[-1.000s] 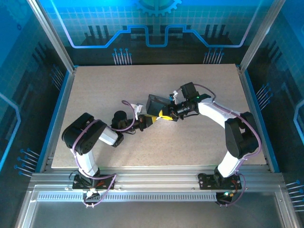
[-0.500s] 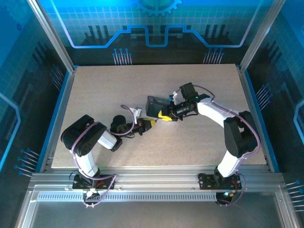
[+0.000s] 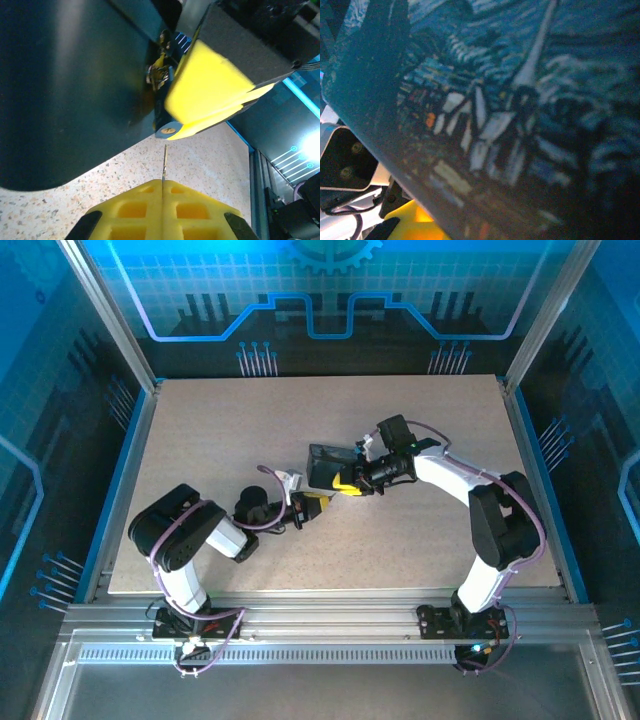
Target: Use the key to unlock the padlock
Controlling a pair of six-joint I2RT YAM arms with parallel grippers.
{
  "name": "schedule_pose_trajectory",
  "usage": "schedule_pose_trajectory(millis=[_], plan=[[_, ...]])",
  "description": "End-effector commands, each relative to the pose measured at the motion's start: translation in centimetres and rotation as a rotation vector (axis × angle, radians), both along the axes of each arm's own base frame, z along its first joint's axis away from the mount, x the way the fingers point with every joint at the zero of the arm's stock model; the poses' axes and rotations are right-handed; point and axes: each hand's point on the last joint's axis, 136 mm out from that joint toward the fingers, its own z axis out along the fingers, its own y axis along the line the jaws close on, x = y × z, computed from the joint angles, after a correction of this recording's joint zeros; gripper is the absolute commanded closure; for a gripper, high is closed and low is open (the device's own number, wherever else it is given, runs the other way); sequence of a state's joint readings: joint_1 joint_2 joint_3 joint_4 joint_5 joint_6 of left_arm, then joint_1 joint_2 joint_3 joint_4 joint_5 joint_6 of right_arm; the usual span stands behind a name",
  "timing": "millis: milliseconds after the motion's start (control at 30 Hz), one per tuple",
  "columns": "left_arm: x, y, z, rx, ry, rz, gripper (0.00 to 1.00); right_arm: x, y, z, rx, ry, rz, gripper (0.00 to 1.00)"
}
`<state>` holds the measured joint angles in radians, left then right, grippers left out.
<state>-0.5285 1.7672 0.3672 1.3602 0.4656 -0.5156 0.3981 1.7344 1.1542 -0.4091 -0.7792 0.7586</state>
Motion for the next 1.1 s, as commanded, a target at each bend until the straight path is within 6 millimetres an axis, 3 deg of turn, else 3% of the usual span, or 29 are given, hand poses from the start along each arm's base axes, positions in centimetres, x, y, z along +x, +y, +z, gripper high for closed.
schedule_pose_trajectory(millis=[0,533,1067], plan=[[-0.1,0.1,1.7,0.014,-0.125,0.027,1.0,0.4,0.7,1.3,0.045,-0.014,0.019,1.0],[0.5,0.5,1.2,0.048,-0.151,0.072,1.0,0.4,0.6,1.4,0.043,-0.015,0.013,1.0],[0.6,-0.7,1.6,0.033,-0.158,0.042,1.0,0.5,0.6,1.1,0.04,-0.008,0.011,1.0]])
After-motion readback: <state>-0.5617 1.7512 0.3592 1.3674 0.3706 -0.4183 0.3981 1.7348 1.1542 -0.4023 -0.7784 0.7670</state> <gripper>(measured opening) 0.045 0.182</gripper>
